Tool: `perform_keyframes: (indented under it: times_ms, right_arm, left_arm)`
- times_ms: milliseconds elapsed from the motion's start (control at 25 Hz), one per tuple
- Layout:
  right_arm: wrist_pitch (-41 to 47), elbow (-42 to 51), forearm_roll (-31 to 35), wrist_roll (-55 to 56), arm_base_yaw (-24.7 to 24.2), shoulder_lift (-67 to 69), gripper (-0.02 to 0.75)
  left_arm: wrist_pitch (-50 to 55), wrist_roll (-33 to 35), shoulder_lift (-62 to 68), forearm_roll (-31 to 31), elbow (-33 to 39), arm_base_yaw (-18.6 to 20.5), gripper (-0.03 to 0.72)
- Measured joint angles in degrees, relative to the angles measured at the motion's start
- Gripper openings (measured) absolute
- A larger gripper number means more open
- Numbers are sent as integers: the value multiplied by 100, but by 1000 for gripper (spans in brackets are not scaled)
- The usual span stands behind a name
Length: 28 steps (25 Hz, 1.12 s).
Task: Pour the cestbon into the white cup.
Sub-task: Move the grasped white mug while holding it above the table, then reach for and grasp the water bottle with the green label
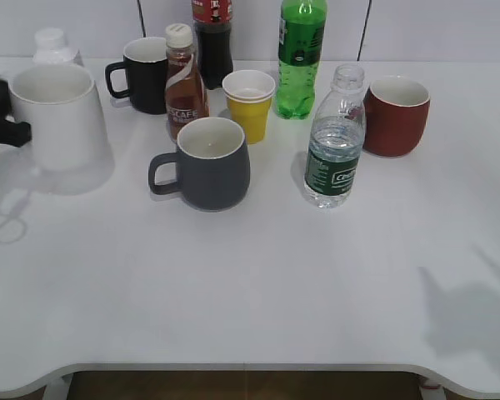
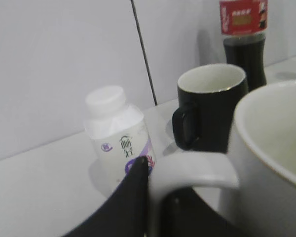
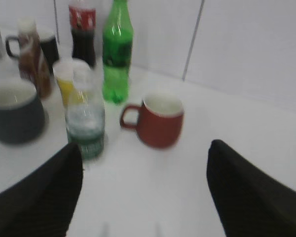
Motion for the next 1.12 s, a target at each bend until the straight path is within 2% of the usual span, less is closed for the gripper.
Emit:
perform_keyframes:
  times_ms: [200, 280, 360, 440, 520, 640, 720, 920, 1120]
  right_arm:
    - [-1763, 67, 1827, -1195, 0, 1153, 585]
    - [-2336, 299, 2153, -1340, 63, 1446, 571]
    - [-2922, 625, 2263, -1279, 348, 1588, 559]
    - [-3437, 975, 2089, -864, 877, 1650, 555]
    - [-4061, 1374, 1592, -190, 1584, 1699, 554]
    - [-4824, 1874, 1057, 335, 2298, 2175, 554]
    - [-5232, 2005, 910, 527, 2460, 2802, 554]
    - [-6827, 1833, 214, 1142, 2485, 4580, 587]
    - [-7316, 1100, 53, 1653, 2485, 6320, 605]
  left_arm:
    - [23, 0, -553, 35, 313, 0, 31]
    - [30, 0, -710, 35, 407, 0, 31]
    - [58, 0, -794, 39, 455, 0, 31]
    - [88, 0, -840, 54, 466, 0, 31]
    - [95, 0, -846, 53, 466, 0, 31]
    - [107, -6, -846, 83, 466, 0, 31]
    - [107, -20, -846, 185, 466, 0, 31]
    - [113, -182, -857, 577, 466, -5, 31]
    - [118, -319, -1068, 634, 466, -5, 31]
